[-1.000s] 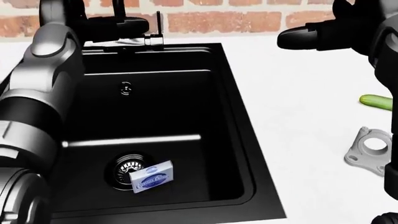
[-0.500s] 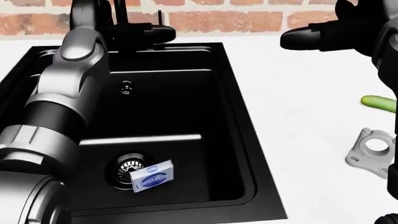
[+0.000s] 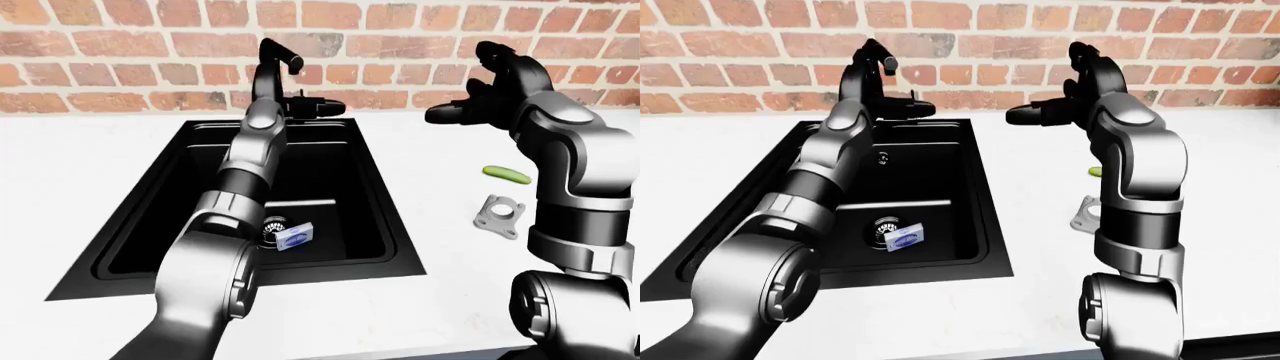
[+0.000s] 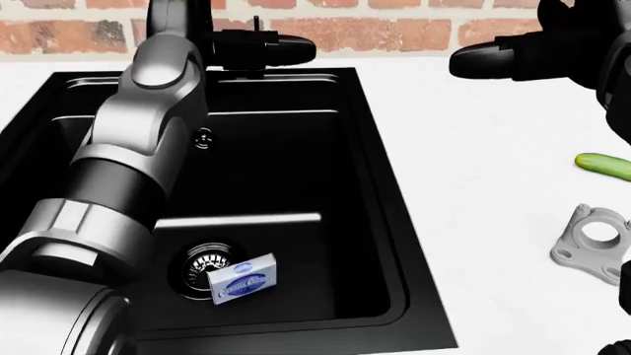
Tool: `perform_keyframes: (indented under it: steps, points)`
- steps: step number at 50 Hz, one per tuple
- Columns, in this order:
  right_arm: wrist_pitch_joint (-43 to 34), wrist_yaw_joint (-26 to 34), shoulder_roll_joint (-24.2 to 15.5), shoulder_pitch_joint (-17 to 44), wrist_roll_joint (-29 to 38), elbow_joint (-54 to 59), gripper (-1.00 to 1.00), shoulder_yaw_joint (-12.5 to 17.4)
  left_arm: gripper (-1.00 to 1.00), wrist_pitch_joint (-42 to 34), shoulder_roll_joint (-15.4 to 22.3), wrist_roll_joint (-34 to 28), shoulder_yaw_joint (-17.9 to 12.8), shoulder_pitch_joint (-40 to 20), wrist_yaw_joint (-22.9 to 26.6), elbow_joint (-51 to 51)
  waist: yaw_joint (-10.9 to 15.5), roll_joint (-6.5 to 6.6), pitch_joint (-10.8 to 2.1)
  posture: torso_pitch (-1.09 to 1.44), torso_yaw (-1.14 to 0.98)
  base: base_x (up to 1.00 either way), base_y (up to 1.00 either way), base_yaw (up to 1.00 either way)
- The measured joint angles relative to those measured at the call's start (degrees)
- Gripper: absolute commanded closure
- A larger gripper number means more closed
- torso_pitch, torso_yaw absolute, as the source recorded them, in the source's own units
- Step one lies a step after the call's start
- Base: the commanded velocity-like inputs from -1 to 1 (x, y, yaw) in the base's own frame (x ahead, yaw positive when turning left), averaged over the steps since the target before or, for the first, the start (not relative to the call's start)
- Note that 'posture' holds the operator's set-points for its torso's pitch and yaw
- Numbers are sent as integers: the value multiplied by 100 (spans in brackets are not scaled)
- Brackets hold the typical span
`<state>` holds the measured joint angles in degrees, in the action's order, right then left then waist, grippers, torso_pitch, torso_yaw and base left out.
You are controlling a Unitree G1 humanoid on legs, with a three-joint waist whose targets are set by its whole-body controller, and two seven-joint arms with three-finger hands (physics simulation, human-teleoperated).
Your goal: Turn the sink spout to the right.
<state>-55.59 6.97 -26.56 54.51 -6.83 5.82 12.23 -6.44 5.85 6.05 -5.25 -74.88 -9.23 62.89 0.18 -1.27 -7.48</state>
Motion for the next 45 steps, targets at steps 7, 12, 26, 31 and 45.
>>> perform_keyframes:
  steps: [7, 12, 26, 31, 45]
  points:
    - [-12, -1, -7, 17, -8, -7, -100, -3, -100, -64, -72, -33, 31, 2, -3, -33, -6, -5, 10, -19, 0, 0, 0, 0]
    - [-13, 0, -15, -4, -9, -15, -100, 6, -100, -193, -173, -33, 55, -29, -60, -180, 2, -20, 19, -19, 0, 0, 0, 0]
    - [-31, -10, -43, -57, -46, -64, -100, 44, -100, -544, -411, -48, 195, -16, -157, -741, 3, -19, 29, -19, 0, 0, 0, 0]
    - [-59, 3, -61, -97, -86, -122, -100, 60, -100, -561, -463, -76, 222, -5, -160, -774, 4, -26, 29, -19, 0, 0, 0, 0]
    - [-154, -42, -101, -105, -147, -263, -100, 90, -100, -430, -470, -111, 185, -40, -186, -534, 8, -43, 23, -19, 0, 0, 0, 0]
